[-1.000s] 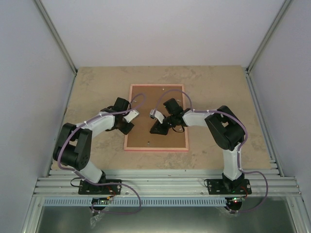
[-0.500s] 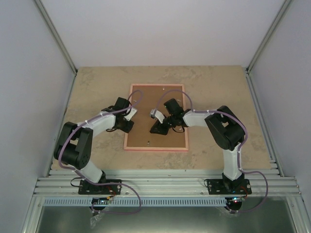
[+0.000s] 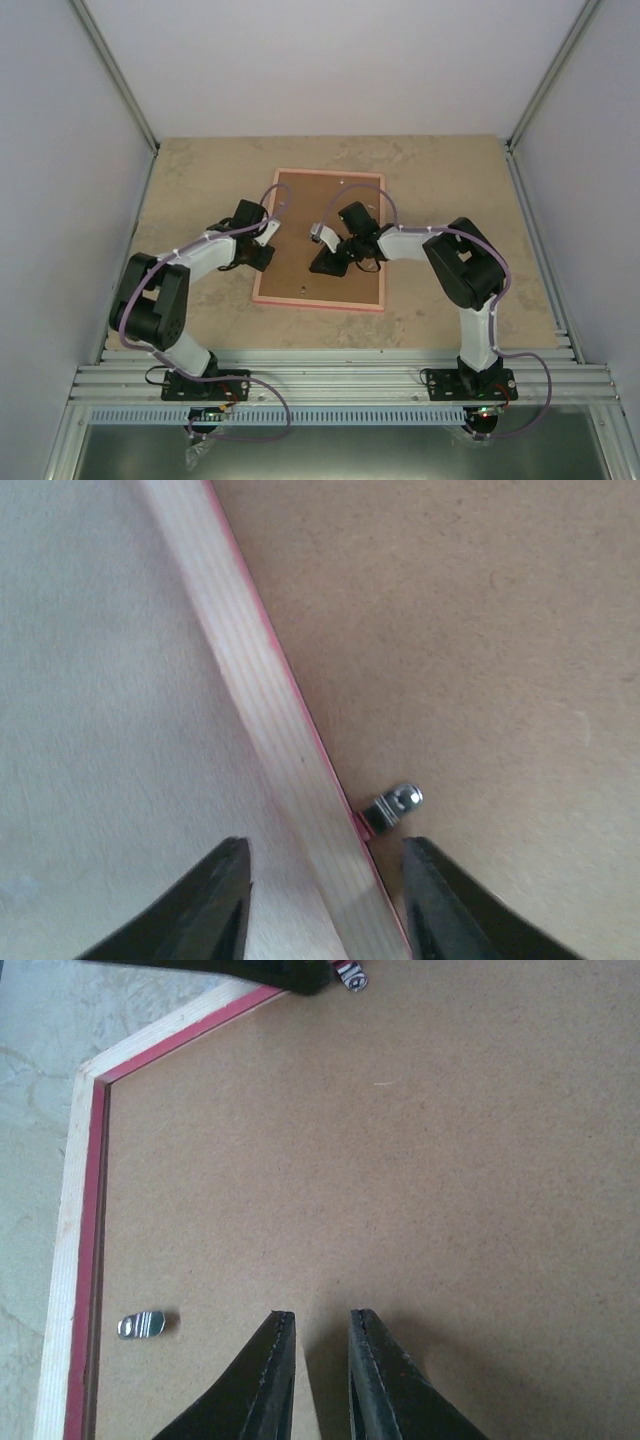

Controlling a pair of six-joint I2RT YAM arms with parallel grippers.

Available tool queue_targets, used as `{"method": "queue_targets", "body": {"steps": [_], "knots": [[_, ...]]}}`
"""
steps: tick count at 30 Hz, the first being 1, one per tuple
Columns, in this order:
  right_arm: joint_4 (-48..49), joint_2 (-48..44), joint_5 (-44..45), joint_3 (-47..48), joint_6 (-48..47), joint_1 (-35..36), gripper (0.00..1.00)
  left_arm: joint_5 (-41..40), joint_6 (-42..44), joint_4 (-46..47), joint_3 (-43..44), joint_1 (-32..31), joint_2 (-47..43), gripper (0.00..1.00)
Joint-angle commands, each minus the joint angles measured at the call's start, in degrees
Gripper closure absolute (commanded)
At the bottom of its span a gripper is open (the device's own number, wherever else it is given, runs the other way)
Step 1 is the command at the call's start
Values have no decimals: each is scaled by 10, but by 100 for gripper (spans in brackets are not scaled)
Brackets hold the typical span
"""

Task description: Put the photo into the frame

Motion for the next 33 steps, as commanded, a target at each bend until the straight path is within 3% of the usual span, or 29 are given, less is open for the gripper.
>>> {"method": "queue_targets", "body": {"steps": [1, 6, 12, 22, 33], "knots": [[-57, -29, 2, -8, -22, -7, 81, 57, 65, -24, -10, 8, -73, 47], [-83, -82, -7, -14, -47, -8, 81, 192, 180, -47, -39, 0, -182, 30], [-102, -94, -30, -43, -50, -7, 81, 257, 216, -64, -85, -42, -220, 27], [-108, -31, -30, -55, -44, -30, 83, 142, 225, 7, -168, -191, -216, 25], [-109, -22, -27, -58, -45, -43, 83, 96, 226, 58, -167, -232, -156, 25]]}}
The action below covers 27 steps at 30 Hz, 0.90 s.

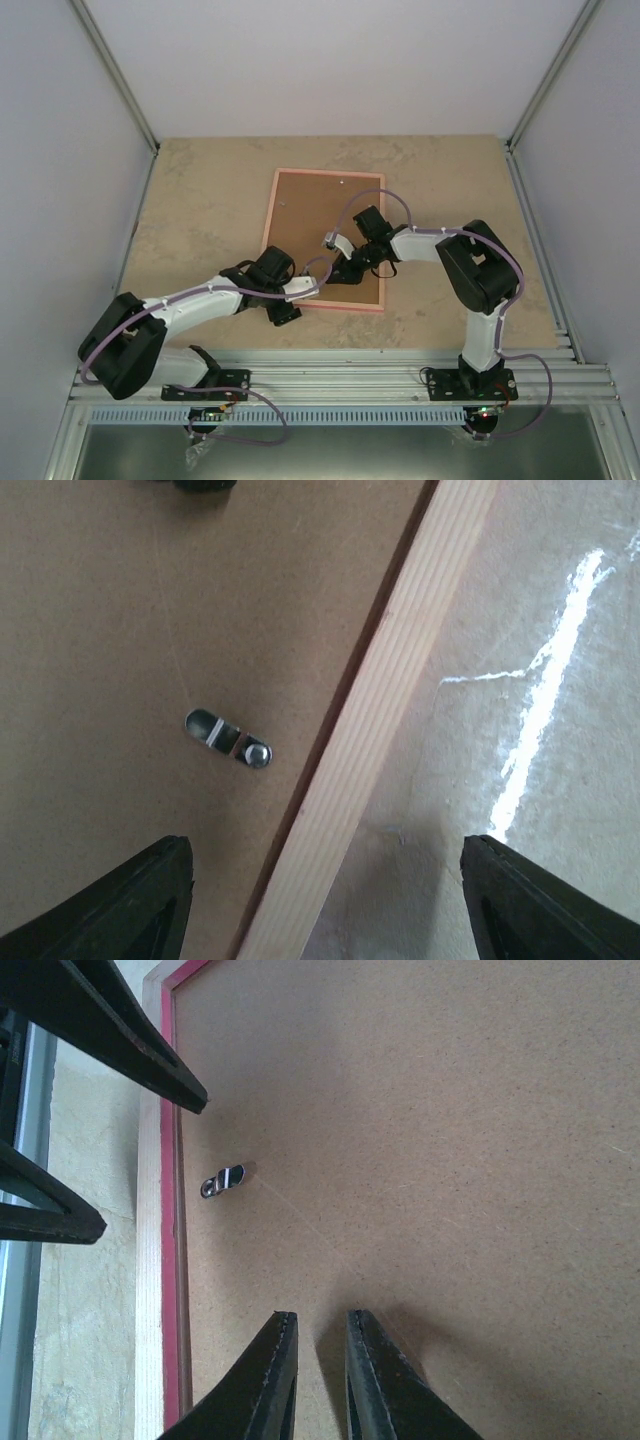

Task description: Put the photo into the frame

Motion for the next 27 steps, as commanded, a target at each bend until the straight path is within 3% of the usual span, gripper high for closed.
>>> {"method": "queue_targets", "body": {"steps": [1, 10, 17, 27], "knots": [[-18, 24, 30, -6, -6, -8, 83, -22, 13, 35, 4, -24, 21, 26], [-16, 25, 30, -6, -7, -10, 83, -23, 47, 39, 22, -36, 82, 37], [-16, 27, 29, -6, -6, -14, 83, -14, 86, 34, 11, -48, 80, 53], [-16, 31, 28, -7, -7, -18, 83, -6, 130, 14, -3, -51, 72, 70]]}}
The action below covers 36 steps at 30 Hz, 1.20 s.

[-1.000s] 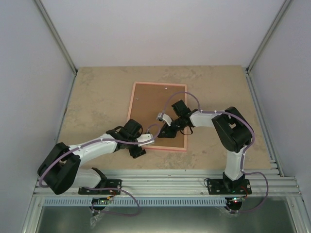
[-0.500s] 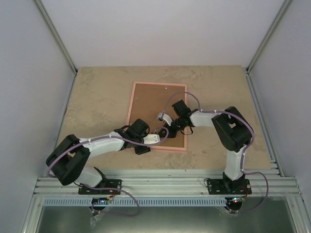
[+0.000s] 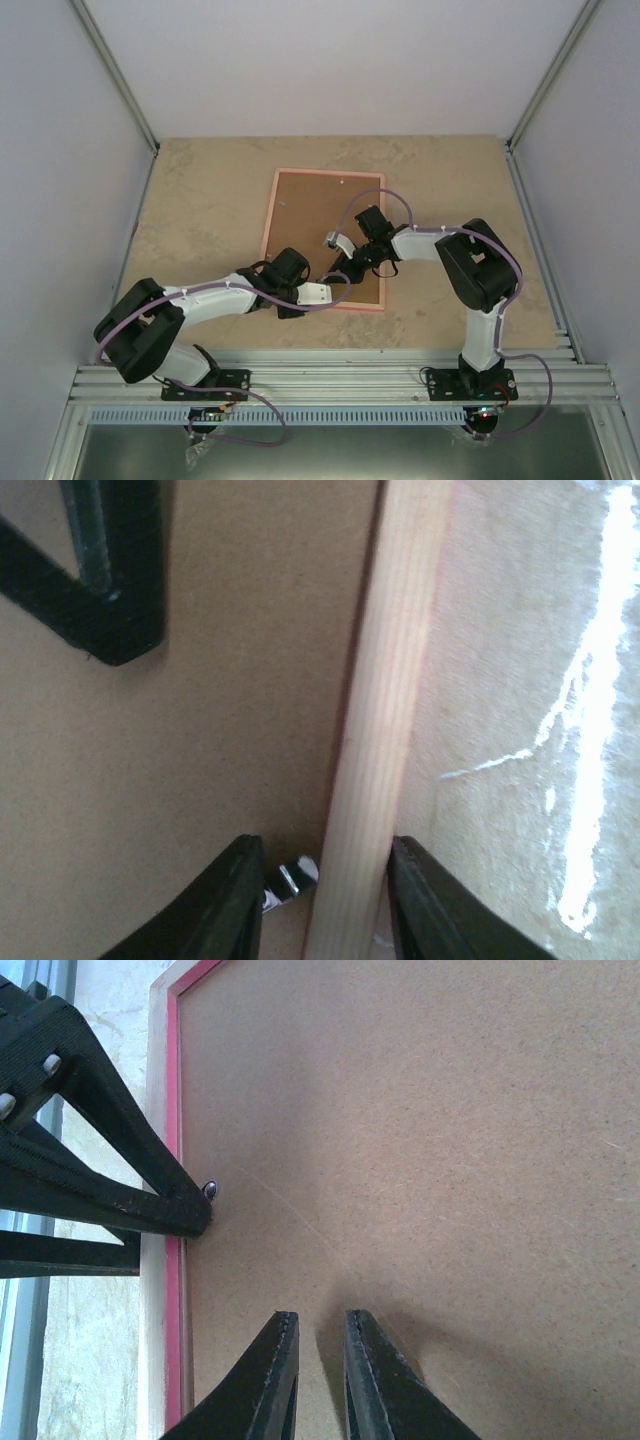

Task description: Put the photo into the frame

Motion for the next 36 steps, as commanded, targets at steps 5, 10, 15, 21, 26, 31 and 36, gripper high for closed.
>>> {"method": "queue_targets", "body": {"steps": [5, 10, 15, 21, 26, 31, 36], "knots": [[-19, 22, 48, -8, -7, -10, 84, 23, 42, -56, -28, -3, -1, 78], [-20, 22, 48, -9, -8, -9, 85, 37, 48, -75, -24, -3, -11, 84], [-20, 17, 44, -10, -10, -9, 85, 41, 15, -94, -2, -3, -45, 67], [-15, 7, 35, -13, -13, -6, 85, 53, -11, -138, 26, 28, -103, 44], [-11, -4, 22, -16, -12, -5, 84, 58, -40, -159, 53, 80, -143, 32], [-6, -27, 24, -16, -15, 0, 84, 56, -145, -116, 100, 171, -145, 8], [-13, -48, 46, 2, -22, 1, 83, 45, -250, -93, 180, 234, -62, 1]]}}
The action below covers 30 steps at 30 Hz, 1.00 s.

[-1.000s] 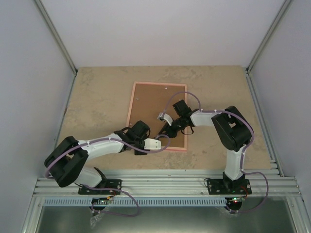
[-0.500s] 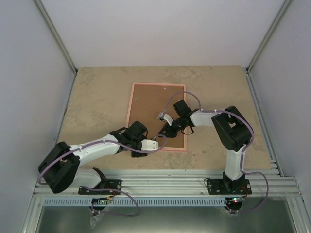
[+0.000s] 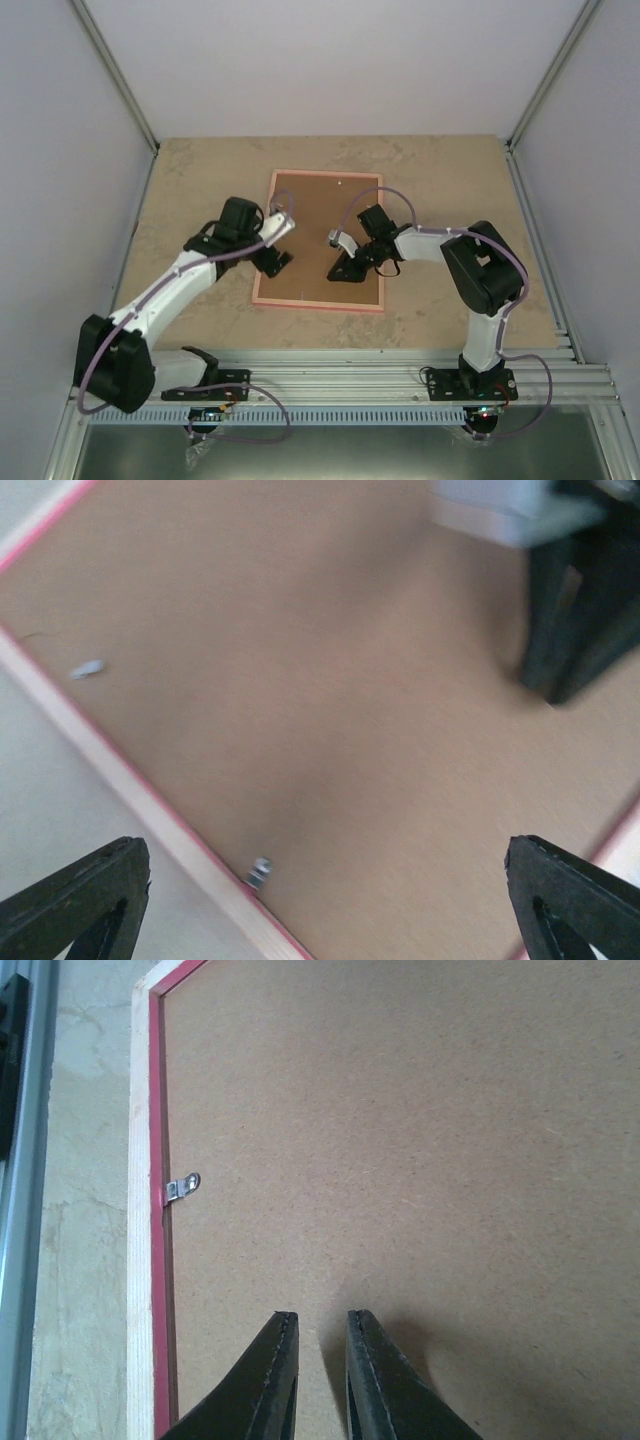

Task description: Put the photo into the frame

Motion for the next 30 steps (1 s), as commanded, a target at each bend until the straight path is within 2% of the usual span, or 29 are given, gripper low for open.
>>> {"method": "queue_targets", "body": {"steps": [1, 7, 12, 19, 30], "knots": [[-10, -29, 39, 16, -18, 3, 82, -5, -126, 28, 77, 42, 83, 1], [-8, -8, 81, 73, -3, 3, 81, -8, -220, 49, 172, 99, 218, 5], [-4, 36, 88, 124, 21, 3, 81, -59, -308, 69, 245, 114, 327, 11], [3, 85, 102, 175, 30, 6, 81, -87, -322, 63, 346, 114, 458, 17], [13, 130, 107, 206, 41, 6, 81, -114, -306, 72, 387, 114, 528, 25]]}}
